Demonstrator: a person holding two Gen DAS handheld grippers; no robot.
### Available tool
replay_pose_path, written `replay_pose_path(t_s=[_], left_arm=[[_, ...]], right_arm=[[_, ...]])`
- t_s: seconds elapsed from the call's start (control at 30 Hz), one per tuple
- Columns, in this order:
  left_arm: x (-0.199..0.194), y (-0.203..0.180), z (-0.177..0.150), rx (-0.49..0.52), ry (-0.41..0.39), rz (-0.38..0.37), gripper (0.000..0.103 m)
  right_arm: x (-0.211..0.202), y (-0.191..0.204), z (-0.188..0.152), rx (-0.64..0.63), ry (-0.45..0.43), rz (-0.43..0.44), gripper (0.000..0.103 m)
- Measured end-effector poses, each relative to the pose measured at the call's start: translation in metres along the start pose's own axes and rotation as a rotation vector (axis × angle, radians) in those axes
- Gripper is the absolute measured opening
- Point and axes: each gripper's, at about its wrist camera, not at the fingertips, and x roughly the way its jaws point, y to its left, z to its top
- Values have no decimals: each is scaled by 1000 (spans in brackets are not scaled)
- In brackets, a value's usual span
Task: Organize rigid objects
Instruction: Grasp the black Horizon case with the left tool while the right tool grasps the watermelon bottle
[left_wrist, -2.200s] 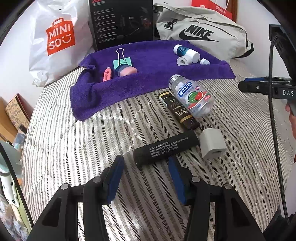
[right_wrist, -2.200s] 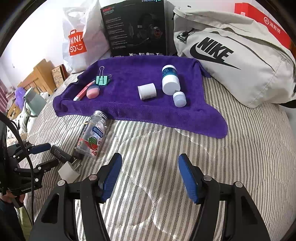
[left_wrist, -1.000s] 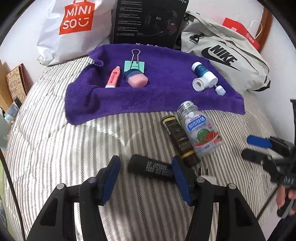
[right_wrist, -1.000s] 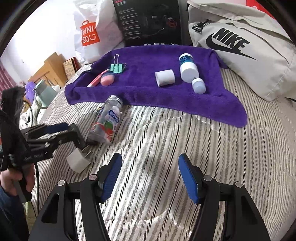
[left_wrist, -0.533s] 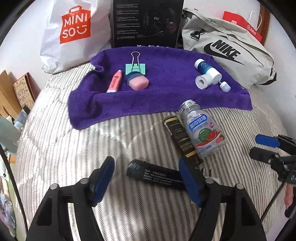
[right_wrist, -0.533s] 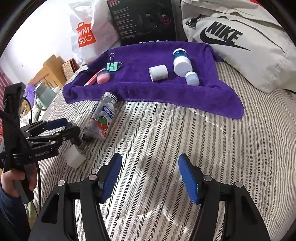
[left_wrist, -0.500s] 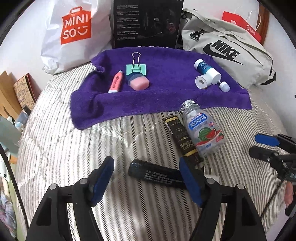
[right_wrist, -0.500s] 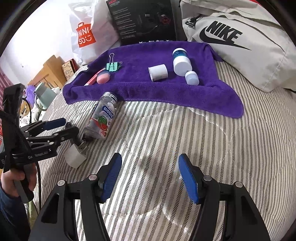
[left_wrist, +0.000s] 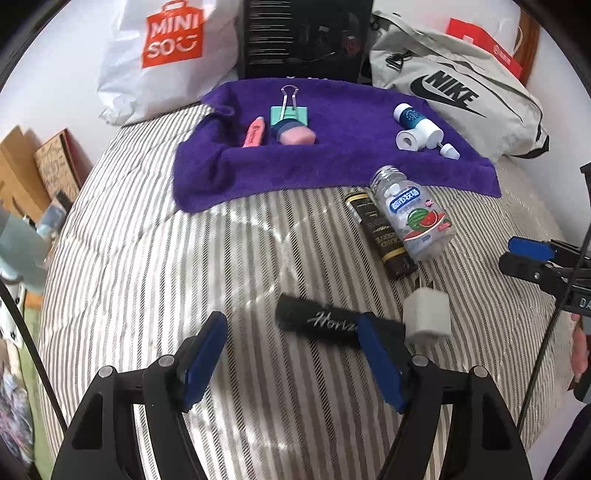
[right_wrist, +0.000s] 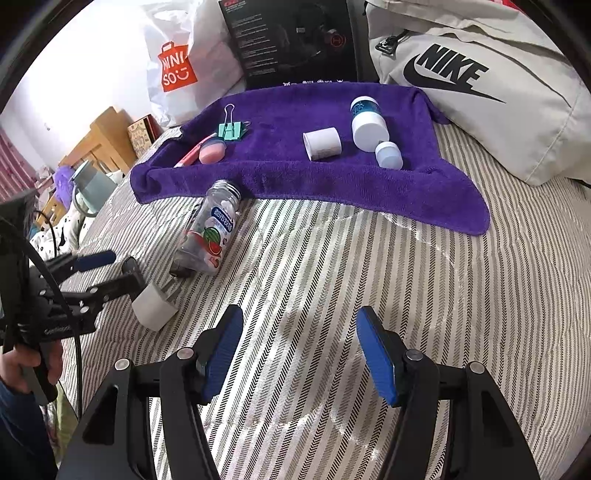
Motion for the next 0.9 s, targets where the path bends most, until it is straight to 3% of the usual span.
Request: replay_pose_path(t_s=[0.2, 0.37, 0.53, 0.77, 0.83, 0.9], left_arm=[[-7, -7, 4, -50, -21, -54, 71], [11, -19, 16, -56, 6, -40, 71], [17, -34, 9, 28, 23, 31, 71], [4, -12, -7, 14, 18, 31, 72], [5, -10, -7, 3, 18, 12, 71], [8, -12, -7, -2, 16, 3, 58]], right_arm=[[2, 3, 1, -4, 4, 5, 63], [2, 9, 1, -26, 10, 9, 63], [-1, 9, 0, -25, 8, 13, 63], [-4, 7, 2, -21, -2, 6, 63], [-3, 7, 3, -22, -3, 4, 63], [-1, 9, 3, -23, 1, 7, 63]])
